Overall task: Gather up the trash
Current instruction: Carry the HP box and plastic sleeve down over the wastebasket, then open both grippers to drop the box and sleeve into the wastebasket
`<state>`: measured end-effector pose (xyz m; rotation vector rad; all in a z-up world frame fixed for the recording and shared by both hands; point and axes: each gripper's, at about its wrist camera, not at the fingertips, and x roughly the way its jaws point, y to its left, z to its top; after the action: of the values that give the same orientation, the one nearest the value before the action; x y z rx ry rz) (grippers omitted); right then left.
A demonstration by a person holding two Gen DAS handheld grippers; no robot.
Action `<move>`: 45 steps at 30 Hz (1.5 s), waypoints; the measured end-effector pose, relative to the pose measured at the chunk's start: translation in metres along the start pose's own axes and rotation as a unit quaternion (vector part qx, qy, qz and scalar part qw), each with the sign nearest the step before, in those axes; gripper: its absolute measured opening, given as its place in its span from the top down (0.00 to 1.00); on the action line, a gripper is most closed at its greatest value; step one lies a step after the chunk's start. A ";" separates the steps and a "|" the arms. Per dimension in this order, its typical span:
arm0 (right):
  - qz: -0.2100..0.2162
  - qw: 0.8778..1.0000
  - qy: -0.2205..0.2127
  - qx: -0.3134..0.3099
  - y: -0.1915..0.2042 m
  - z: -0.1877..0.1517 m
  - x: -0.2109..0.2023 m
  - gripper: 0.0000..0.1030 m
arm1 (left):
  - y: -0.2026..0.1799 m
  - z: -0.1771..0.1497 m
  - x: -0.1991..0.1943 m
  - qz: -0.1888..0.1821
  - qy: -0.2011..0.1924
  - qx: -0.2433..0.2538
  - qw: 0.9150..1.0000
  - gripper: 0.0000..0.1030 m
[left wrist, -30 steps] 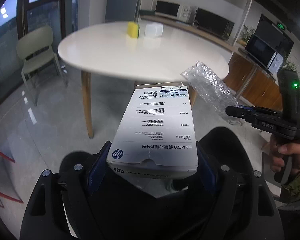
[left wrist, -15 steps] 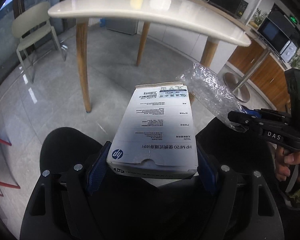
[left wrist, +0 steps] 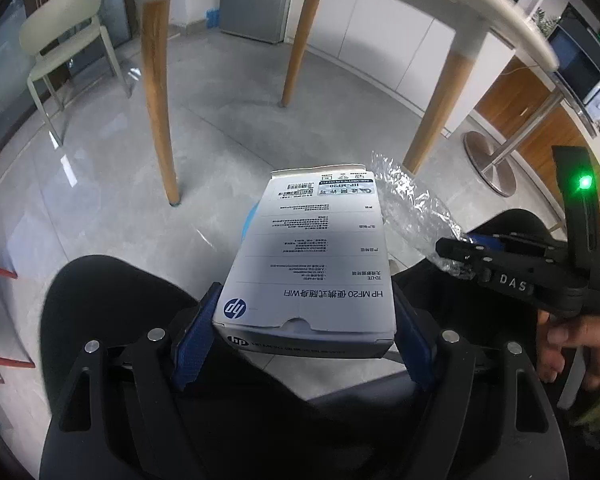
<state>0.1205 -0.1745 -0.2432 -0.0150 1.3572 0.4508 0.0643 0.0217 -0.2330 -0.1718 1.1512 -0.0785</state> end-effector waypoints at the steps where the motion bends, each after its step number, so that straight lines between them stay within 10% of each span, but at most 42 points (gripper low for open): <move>1: -0.003 1.000 0.004 0.007 -0.002 0.002 0.006 0.75 | 0.002 0.002 0.004 0.001 0.003 -0.002 1.000 0.24; 45: -0.049 0.976 0.162 0.138 -0.066 0.063 0.215 0.74 | 0.028 0.071 0.212 -0.022 0.163 -0.086 0.983 0.24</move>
<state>0.2312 -0.1523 -0.4479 0.0758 1.7235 0.1763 0.2143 0.0239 -0.4008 -0.3475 1.4825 -0.0475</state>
